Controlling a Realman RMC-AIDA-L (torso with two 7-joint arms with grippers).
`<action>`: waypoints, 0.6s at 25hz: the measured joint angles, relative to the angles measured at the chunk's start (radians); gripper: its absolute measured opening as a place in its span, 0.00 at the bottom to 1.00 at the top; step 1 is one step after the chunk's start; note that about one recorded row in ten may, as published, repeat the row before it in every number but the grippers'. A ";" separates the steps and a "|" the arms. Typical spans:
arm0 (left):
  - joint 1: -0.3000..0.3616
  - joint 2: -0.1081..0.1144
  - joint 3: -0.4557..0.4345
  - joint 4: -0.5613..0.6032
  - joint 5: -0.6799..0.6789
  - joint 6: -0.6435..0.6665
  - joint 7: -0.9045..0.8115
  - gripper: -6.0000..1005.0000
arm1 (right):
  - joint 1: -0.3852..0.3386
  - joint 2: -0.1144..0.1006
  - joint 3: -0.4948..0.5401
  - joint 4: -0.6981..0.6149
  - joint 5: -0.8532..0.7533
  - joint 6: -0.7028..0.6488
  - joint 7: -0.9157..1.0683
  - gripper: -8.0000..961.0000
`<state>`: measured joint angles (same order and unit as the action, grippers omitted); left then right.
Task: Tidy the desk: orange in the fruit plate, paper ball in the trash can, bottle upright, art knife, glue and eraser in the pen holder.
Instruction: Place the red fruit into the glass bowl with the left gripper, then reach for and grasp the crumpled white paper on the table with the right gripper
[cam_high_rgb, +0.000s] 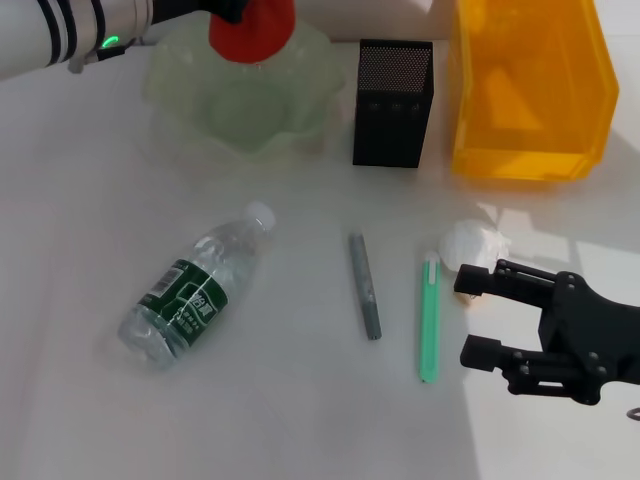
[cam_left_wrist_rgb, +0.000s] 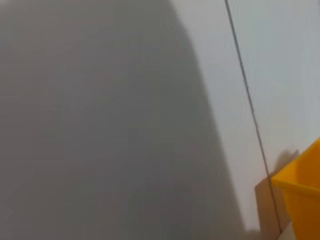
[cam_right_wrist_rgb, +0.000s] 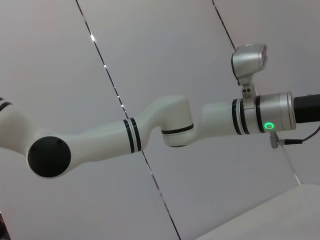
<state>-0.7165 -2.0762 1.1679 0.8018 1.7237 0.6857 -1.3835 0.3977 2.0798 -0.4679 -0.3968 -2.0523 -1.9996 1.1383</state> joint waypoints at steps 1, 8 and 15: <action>-0.001 -0.001 0.002 -0.007 -0.014 -0.021 0.001 0.16 | 0.000 0.000 0.000 0.004 0.000 0.002 0.000 0.84; 0.006 0.000 0.013 -0.021 -0.068 -0.043 0.010 0.25 | 0.002 0.000 0.000 0.009 0.000 0.010 0.000 0.84; 0.059 0.013 -0.014 -0.007 -0.181 0.151 -0.002 0.55 | 0.003 0.000 0.000 0.009 0.010 0.011 0.001 0.84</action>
<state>-0.6573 -2.0635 1.1540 0.7944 1.5427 0.8368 -1.3855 0.4004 2.0799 -0.4678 -0.3875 -2.0428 -1.9886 1.1396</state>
